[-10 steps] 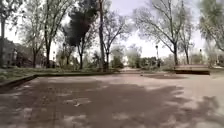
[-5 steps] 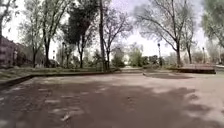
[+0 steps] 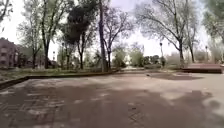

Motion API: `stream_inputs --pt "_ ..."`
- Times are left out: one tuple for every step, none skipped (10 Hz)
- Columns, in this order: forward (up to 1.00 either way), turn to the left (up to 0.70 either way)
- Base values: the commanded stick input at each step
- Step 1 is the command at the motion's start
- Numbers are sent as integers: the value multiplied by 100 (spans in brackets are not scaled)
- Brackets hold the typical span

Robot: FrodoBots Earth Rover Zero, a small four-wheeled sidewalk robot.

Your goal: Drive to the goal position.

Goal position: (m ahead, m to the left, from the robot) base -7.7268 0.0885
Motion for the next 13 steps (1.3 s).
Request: stream_inputs --pt "100 -27" --pt "100 -27" --pt "100 -27" --pt "100 -27" --pt "100 -27" --pt "100 -27" --pt "100 -27" --pt "100 -27" --pt "100 -27" --pt "100 -27" --pt "100 -27" --pt "100 -27" --pt "100 -27"
